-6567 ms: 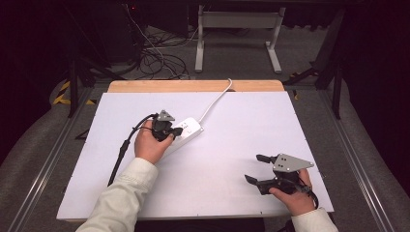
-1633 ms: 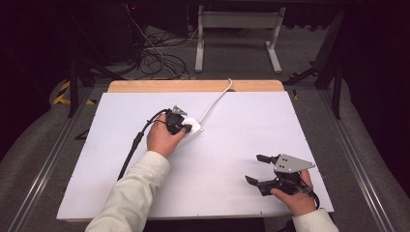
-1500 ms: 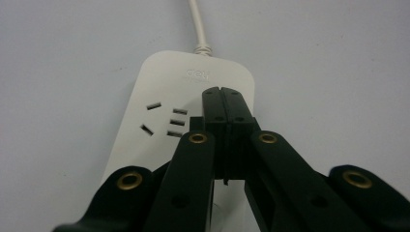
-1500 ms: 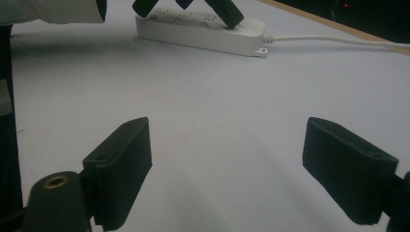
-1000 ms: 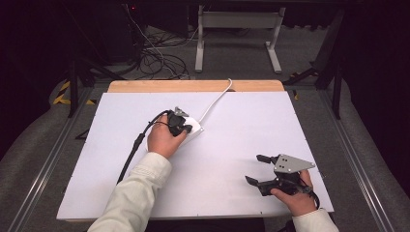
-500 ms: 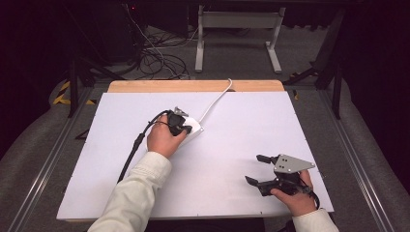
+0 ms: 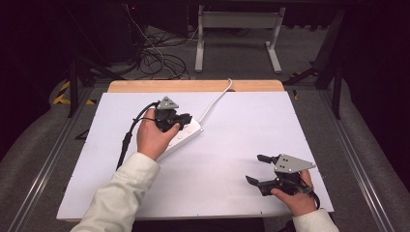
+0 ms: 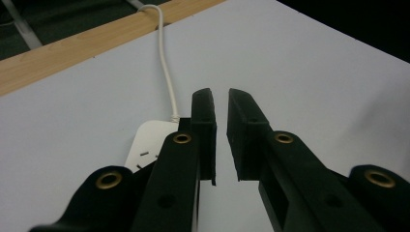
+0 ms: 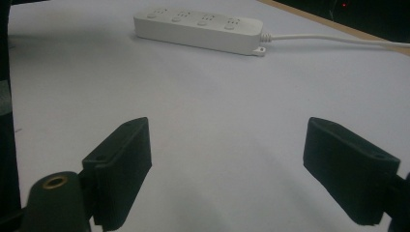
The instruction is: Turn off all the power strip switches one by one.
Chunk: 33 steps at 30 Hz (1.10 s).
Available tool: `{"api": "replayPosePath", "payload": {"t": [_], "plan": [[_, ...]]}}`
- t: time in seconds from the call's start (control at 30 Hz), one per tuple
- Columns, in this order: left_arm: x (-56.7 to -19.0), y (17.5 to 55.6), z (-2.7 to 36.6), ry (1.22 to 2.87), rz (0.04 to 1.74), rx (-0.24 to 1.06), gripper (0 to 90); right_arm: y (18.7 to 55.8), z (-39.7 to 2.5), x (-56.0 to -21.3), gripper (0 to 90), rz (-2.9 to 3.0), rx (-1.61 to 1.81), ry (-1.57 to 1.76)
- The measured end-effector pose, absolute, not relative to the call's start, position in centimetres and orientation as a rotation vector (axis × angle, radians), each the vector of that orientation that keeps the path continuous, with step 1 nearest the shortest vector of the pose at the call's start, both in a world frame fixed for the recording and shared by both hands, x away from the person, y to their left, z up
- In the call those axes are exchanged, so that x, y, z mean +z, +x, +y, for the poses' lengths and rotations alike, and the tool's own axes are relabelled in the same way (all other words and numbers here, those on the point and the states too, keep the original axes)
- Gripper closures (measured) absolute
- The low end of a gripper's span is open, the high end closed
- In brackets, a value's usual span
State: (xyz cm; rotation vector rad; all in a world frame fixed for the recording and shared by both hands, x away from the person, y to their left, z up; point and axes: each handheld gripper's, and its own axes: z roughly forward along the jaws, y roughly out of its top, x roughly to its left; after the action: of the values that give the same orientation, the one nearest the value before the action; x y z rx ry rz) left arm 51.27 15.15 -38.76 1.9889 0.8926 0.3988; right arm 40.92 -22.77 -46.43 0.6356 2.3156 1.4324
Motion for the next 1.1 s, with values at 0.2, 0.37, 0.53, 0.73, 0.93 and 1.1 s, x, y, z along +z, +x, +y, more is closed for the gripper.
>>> {"api": "replayPosePath", "payload": {"t": [0.2,0.37,0.53,0.73,0.93,1.1], "plan": [[-37.8,49.9,15.5,1.964,0.839,0.361,67.4,40.9,-22.8,-46.4,18.1,2.314,1.431,0.643],[-37.4,48.0,16.1,1.927,0.771,0.423,49.0,40.9,-22.9,-46.4,16.8,2.307,1.43,0.645],[-36.9,46.0,17.5,1.919,0.7,0.456,32.8,40.9,-22.8,-46.6,13.2,2.317,1.423,0.648],[-37.2,43.5,20.4,1.882,0.664,0.483,24.2,41.0,-23.0,-46.5,11.9,2.3,1.443,0.662],[-38.3,41.5,22.5,1.876,0.648,0.49,21.3,41.0,-23.1,-46.4,10.4,2.297,1.451,0.661],[-39.8,39.8,24.2,1.887,0.637,0.519,19.7,41.0,-23.2,-46.3,9.8,2.293,1.46,0.663]]}}
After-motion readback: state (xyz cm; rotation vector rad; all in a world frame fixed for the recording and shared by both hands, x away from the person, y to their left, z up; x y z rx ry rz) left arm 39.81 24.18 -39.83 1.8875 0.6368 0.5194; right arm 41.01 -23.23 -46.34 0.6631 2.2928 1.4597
